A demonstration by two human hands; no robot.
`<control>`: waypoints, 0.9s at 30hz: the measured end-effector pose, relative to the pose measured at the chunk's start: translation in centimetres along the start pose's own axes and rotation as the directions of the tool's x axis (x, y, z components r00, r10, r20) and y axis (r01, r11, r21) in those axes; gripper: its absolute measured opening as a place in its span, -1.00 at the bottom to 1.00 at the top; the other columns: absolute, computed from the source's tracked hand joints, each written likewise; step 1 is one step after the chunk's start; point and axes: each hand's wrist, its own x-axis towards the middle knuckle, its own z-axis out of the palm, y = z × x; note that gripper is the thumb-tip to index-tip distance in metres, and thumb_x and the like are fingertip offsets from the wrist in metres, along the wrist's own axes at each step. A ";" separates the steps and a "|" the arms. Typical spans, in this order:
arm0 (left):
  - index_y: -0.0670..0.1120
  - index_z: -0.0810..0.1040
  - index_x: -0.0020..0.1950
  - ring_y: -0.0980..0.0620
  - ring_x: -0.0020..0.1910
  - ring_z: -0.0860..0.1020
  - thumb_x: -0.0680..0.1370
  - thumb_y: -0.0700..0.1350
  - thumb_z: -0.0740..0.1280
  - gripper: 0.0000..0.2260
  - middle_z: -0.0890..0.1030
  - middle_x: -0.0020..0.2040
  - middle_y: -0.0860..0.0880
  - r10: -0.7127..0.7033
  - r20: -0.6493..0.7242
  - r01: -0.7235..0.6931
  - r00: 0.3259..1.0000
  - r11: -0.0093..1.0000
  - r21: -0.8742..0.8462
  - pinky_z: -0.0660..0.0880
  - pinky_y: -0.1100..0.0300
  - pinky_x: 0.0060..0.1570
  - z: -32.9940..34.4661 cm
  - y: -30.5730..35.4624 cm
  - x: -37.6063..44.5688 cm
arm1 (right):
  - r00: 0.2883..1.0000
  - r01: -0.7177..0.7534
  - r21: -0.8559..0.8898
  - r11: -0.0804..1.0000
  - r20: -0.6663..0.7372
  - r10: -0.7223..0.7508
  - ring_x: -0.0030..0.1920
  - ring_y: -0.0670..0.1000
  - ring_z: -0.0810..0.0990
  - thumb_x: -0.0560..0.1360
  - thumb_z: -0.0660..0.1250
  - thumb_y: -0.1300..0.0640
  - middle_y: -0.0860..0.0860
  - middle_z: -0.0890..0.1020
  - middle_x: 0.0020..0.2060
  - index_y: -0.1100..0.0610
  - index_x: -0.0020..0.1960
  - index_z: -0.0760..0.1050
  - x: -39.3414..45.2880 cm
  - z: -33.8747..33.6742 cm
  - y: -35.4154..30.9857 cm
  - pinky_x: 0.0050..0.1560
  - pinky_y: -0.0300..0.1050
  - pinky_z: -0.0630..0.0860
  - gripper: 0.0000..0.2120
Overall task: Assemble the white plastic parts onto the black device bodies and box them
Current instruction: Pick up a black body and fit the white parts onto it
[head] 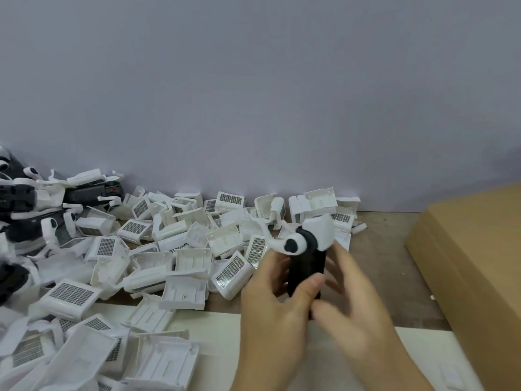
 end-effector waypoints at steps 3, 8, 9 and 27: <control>0.11 0.64 0.14 0.12 -0.04 0.67 0.43 -0.27 0.40 -0.63 0.72 -0.01 0.12 0.061 0.148 -0.088 0.987 0.980 0.181 0.62 0.12 -0.03 0.1 0.0 -0.3 | 0.970 -0.108 0.285 0.952 -0.178 0.163 0.18 -0.11 0.65 0.41 0.44 0.08 -0.17 0.65 0.19 -0.13 0.45 0.36 0.0 -0.4 -0.4 0.06 -0.20 0.62 -0.36; 0.16 0.52 0.29 0.22 0.06 0.61 0.46 -0.21 0.34 -0.55 0.66 0.07 0.24 0.154 0.292 -0.264 0.944 0.883 0.387 0.55 0.19 0.01 0.5 0.4 -0.9 | 0.839 -0.237 0.135 0.962 -0.472 0.272 -0.12 -0.17 0.69 0.00 0.50 -0.30 -0.13 0.71 -0.09 -0.12 0.19 0.58 0.7 -1.0 -0.5 -0.04 0.07 0.67 -0.23; 0.17 0.50 0.30 0.19 0.06 0.60 0.47 -0.19 0.34 -0.55 0.65 0.07 0.23 0.156 0.298 -0.272 0.942 0.875 0.401 0.55 0.13 0.02 0.6 0.5 -0.9 | 0.824 -0.230 0.142 0.963 -0.498 0.270 -0.14 -0.16 0.70 -0.01 0.50 -0.29 -0.13 0.72 -0.12 -0.11 0.14 0.61 0.7 -1.0 -0.5 -0.04 0.11 0.68 -0.27; -0.29 0.64 0.00 -0.13 -0.37 0.54 0.47 -0.11 0.23 -0.68 0.59 -0.25 -0.24 -0.613 -0.072 0.239 0.787 0.411 -0.880 0.51 -0.01 -0.19 -1.6 2.0 0.7 | 0.913 -0.194 0.014 0.981 -0.364 0.186 0.01 -0.20 0.61 0.57 0.27 0.11 -0.22 0.66 -0.06 -0.17 0.04 0.60 0.5 0.1 0.4 -0.03 -0.27 0.49 -0.79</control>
